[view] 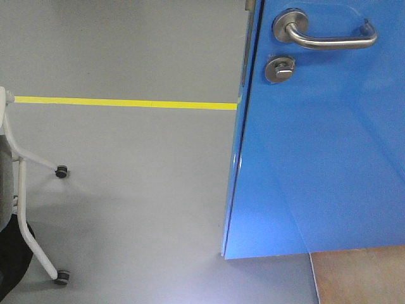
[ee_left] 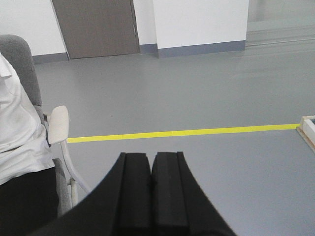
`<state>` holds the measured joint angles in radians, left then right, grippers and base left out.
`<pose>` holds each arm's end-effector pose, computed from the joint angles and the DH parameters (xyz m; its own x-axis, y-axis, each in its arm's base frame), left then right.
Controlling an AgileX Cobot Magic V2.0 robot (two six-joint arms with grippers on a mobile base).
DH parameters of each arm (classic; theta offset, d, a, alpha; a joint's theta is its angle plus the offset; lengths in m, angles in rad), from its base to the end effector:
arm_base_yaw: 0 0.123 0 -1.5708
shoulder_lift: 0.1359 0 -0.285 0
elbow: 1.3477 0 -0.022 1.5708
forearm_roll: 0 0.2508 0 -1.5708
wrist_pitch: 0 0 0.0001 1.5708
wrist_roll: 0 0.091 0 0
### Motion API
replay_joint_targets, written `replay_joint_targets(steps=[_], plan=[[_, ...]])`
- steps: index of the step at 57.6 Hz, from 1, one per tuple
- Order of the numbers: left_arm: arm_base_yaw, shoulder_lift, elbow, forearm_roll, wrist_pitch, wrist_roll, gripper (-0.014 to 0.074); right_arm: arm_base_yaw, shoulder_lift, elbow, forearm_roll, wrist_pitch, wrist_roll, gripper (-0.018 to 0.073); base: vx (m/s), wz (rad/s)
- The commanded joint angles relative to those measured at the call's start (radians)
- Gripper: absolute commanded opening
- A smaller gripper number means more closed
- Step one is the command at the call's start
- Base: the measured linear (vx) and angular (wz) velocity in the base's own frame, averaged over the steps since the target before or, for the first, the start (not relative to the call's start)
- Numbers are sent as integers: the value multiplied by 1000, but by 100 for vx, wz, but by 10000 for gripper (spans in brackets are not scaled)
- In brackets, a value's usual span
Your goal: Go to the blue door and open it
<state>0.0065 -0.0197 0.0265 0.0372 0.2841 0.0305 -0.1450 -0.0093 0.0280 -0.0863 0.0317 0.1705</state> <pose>0.0542 0.0013 0.1796 -0.2028 0.0648 -0.9771 -0.0033 0.9978 0.0669 0.0563 -0.0085 0.2014 0.0488 0.0779 -0.9958 0.1436 0.9860 0.0842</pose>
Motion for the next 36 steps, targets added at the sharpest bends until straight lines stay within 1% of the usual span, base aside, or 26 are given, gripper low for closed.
replay_joint_targets(steps=[1, 36], plan=[[-2, -7, 4, -8, -86, -3, 70, 2, -7, 21, -12, -63, -3, 2, 0, 0], [-2, -7, 4, -8, -86, -3, 70, 2, -7, 21, -12, -63, -3, 2, 0, 0]])
